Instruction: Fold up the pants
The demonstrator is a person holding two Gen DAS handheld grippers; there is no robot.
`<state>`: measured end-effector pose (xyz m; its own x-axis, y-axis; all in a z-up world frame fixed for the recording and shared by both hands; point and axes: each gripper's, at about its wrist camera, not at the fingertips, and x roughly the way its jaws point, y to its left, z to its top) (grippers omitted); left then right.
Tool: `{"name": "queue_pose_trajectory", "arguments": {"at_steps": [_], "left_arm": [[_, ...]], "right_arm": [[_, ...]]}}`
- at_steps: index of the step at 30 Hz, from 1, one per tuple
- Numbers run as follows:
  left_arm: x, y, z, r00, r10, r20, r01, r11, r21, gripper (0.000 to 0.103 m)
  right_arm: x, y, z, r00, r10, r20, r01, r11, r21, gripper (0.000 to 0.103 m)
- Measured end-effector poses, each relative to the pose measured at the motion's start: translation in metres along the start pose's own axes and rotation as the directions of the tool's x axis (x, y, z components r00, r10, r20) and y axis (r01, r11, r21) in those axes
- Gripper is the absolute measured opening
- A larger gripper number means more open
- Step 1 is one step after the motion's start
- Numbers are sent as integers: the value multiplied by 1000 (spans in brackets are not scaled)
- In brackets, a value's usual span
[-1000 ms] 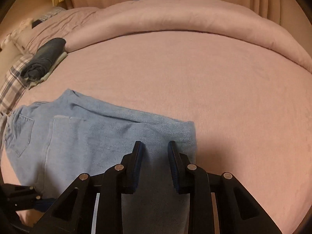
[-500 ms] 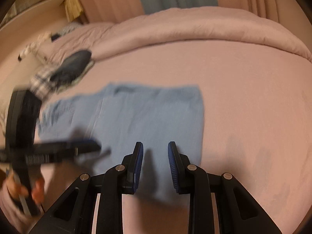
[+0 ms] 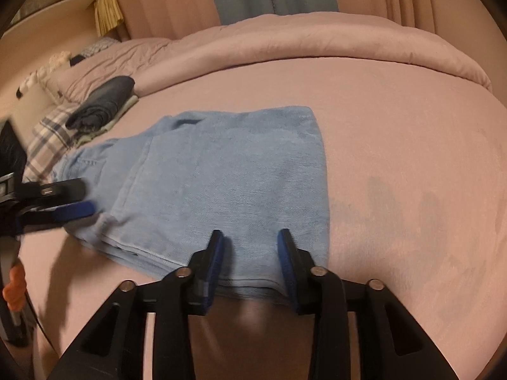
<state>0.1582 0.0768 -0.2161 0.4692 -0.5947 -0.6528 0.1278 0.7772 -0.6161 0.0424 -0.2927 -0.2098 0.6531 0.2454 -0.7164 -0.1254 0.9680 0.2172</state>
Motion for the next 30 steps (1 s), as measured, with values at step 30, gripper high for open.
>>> {"name": "queue_pose_trajectory", "arguments": {"at_steps": [30], "left_arm": [[-73,144,18,960,59,275,116,807,-579,62]], "right_arm": [[10,116,28,992,129,13,-125,979,-163,53]]}}
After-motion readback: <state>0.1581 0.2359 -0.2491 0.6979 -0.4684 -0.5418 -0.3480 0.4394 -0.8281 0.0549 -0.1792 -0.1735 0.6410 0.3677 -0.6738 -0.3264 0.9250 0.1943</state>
